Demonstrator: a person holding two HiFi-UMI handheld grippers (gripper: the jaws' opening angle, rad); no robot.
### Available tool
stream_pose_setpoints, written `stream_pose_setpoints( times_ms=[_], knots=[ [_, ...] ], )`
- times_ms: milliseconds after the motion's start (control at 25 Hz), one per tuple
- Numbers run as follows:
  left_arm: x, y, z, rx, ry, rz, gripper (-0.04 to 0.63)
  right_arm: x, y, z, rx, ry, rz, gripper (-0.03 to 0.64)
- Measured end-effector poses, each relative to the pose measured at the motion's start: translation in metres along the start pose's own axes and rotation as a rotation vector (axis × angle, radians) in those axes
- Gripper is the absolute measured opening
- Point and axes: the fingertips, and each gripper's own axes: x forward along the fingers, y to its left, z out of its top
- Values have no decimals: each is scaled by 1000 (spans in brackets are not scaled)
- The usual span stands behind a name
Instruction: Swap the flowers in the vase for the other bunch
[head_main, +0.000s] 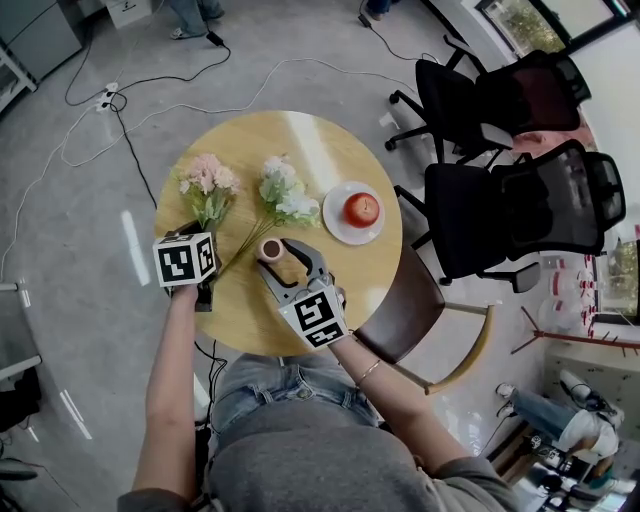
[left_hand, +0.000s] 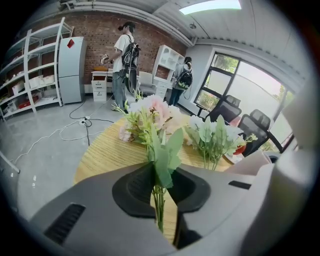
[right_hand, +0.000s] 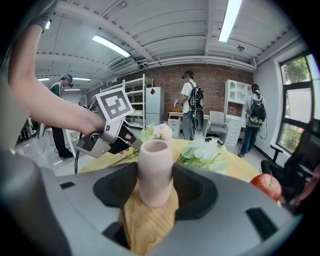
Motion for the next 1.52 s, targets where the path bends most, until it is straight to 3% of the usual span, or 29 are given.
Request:
stream_pose_setpoints(
  times_ms=[240, 480, 960, 1160, 1360, 1520],
  knots=[
    [-4, -2, -1, 22, -8, 12, 94, 0, 1, 0, -2, 1, 2, 233],
    [-22, -6, 2, -9, -77, 2, 192, -1, 0, -1, -8, -1, 1, 233],
    [-59, -43, 26, 125, -175, -63, 193, 0, 1, 0, -18, 0, 15, 230],
    [-50, -66, 29, 184, -140, -130, 187, 1, 0, 1, -19, -1, 18, 229],
    [-27, -93, 24, 290, -27, -220, 187, 1, 0, 0, -33, 6, 10, 229],
    [-7, -105, 21, 335, 63, -246, 187, -1, -1, 3, -30, 5, 5, 229]
  ],
)
